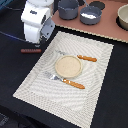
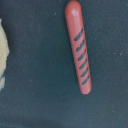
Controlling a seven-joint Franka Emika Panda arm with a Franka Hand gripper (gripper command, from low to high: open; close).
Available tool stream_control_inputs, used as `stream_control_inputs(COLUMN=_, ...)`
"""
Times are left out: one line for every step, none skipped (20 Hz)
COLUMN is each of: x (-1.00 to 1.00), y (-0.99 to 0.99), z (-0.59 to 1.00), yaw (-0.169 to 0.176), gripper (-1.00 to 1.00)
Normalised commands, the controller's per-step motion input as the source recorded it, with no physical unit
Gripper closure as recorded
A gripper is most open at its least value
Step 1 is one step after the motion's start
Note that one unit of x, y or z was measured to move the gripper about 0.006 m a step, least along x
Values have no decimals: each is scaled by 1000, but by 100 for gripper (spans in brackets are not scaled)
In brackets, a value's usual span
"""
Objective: Place the fish, sausage, and tomato into the frying pan.
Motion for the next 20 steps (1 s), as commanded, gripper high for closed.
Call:
stream_control_inputs(x=-797, y=-146, z=-486, yaw=80, gripper=-100)
stream_control_inputs(x=-789, y=-146, z=-466, yaw=85, gripper=-100)
stream_control_inputs(x=-777, y=-143, z=-437, yaw=87, gripper=-100)
stream_control_inputs(x=-774, y=-146, z=-409, yaw=87, gripper=-100)
stream_control_inputs(x=-737, y=-146, z=-374, yaw=92, gripper=-100)
stream_control_inputs(x=-683, y=-174, z=-351, yaw=96, gripper=-100)
stream_control_inputs(x=-631, y=-237, z=-394, yaw=96, gripper=-100)
stream_control_inputs(x=-614, y=-257, z=-394, yaw=94, gripper=-100)
stream_control_inputs(x=-569, y=-257, z=-357, yaw=93, gripper=-100)
stream_control_inputs(x=-449, y=-257, z=-311, yaw=86, gripper=-100)
stream_control_inputs(x=-229, y=-260, z=-223, yaw=64, gripper=-100)
stream_control_inputs(x=-149, y=-220, z=-220, yaw=58, gripper=-100)
stream_control_inputs(x=-46, y=-211, z=-243, yaw=55, gripper=-100)
stream_control_inputs(x=-26, y=-157, z=-300, yaw=47, gripper=-100)
stream_control_inputs(x=-6, y=-143, z=-340, yaw=43, gripper=-100)
stream_control_inputs(x=-46, y=-74, z=-397, yaw=39, gripper=-100)
stream_control_inputs(x=-74, y=0, z=-409, yaw=41, gripper=-100)
stream_control_inputs(x=-169, y=0, z=-463, yaw=45, gripper=-100)
stream_control_inputs(x=-263, y=-14, z=-537, yaw=48, gripper=-100)
stream_control_inputs(x=-326, y=-103, z=-557, yaw=58, gripper=-100)
